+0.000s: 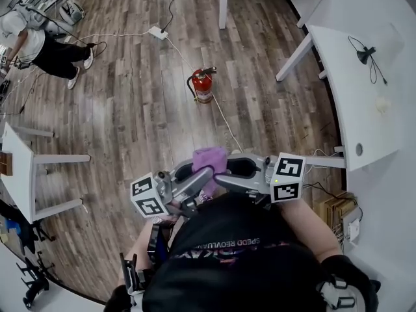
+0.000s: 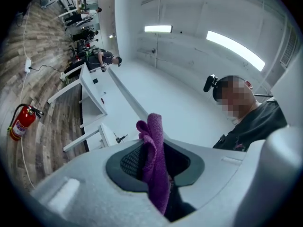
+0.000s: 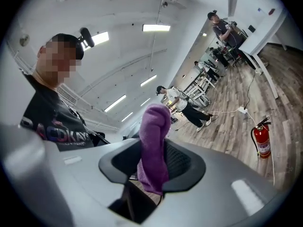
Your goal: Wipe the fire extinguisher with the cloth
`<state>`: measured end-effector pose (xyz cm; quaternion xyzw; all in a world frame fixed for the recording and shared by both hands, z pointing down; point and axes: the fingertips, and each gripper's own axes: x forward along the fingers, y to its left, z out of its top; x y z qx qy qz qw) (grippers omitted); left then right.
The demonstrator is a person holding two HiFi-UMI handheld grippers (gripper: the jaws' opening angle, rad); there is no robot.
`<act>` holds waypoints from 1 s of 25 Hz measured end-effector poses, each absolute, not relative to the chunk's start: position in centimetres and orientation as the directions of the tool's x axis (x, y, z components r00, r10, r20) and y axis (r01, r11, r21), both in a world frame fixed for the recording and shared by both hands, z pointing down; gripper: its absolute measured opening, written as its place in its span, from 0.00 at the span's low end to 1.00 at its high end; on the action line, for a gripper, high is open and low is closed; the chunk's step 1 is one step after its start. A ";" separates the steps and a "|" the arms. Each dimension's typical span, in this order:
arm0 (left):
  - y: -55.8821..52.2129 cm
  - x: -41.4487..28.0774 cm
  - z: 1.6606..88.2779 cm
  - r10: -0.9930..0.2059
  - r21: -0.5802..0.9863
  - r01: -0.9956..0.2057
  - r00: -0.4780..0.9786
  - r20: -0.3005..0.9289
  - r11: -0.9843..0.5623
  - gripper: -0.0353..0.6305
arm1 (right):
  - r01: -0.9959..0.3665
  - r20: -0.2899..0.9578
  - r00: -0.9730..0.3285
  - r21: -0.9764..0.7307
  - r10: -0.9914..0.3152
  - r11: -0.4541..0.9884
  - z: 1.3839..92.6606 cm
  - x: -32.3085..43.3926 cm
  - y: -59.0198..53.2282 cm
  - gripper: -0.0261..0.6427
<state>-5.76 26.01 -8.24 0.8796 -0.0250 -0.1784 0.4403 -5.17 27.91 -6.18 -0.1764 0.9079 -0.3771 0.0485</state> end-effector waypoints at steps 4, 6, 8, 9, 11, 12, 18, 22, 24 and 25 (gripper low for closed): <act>22.7 -2.7 -8.9 -0.230 0.775 0.066 0.936 -0.265 -0.628 0.18 | -0.230 0.006 -0.947 -0.708 -0.320 0.668 -7.2 -2.1 24.9 0.16; 21.4 -1.8 -9.1 -0.247 0.765 0.034 0.936 -0.250 -0.643 0.19 | -0.208 -0.015 -0.952 -0.704 -0.307 0.680 -7.5 -0.9 23.6 0.15; 19.9 -0.7 -8.7 -0.281 0.769 0.000 0.931 -0.233 -0.639 0.21 | -0.186 -0.033 -0.955 -0.706 -0.295 0.683 -7.4 0.9 22.2 0.14; 19.2 -0.1 -8.4 -0.304 0.774 -0.020 0.926 -0.224 -0.633 0.21 | -0.177 -0.041 -0.956 -0.711 -0.292 0.680 -7.2 2.2 21.6 0.14; 17.7 0.5 -7.8 -0.362 0.780 -0.070 0.909 -0.208 -0.622 0.21 | -0.158 -0.061 -0.954 -0.729 -0.292 0.666 -6.9 4.7 20.2 0.14; 17.0 0.5 -7.6 -0.394 0.782 -0.096 0.897 -0.200 -0.616 0.21 | -0.148 -0.073 -0.952 -0.741 -0.298 0.655 -6.8 5.8 19.3 0.14; 15.3 0.6 -6.5 -0.442 0.792 -0.159 0.884 -0.152 -0.590 0.06 | -0.222 -0.046 -0.911 -0.782 -0.410 0.582 -4.7 10.8 14.0 0.14; 14.5 -0.2 -5.7 -0.433 0.790 -0.176 0.893 -0.124 -0.587 0.05 | -0.300 0.011 -0.879 -0.790 -0.478 0.534 -3.2 11.6 11.0 0.14; 13.7 -1.0 -5.4 -0.427 0.796 -0.166 0.896 -0.125 -0.582 0.05 | -0.340 0.035 -0.858 -0.787 -0.513 0.515 -3.0 11.6 9.2 0.14; 13.2 -1.5 -5.2 -0.425 0.801 -0.159 0.896 -0.127 -0.577 0.05 | -0.357 0.045 -0.847 -0.786 -0.529 0.505 -3.0 11.5 8.4 0.14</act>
